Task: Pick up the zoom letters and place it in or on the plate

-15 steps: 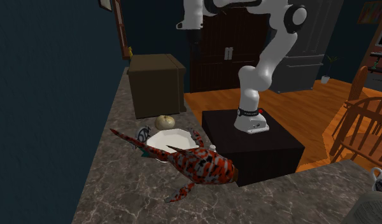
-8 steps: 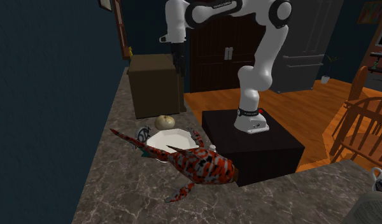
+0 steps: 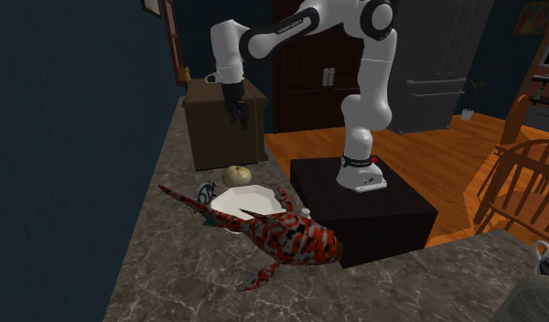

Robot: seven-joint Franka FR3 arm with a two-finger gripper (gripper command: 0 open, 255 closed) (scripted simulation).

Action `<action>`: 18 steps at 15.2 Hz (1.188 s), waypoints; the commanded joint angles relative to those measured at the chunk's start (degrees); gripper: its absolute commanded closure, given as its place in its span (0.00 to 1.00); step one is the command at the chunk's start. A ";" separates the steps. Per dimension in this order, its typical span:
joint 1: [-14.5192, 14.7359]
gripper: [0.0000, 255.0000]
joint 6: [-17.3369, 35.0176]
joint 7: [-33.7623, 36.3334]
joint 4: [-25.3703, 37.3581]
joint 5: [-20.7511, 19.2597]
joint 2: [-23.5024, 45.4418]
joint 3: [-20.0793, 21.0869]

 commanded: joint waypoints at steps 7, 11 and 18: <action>1.61 0.00 4.13 -8.34 11.58 -1.68 17.40 1.77; 2.51 0.00 4.82 -11.82 18.68 -3.08 25.96 2.90; 4.71 0.00 4.08 -17.43 33.40 -6.17 41.24 4.71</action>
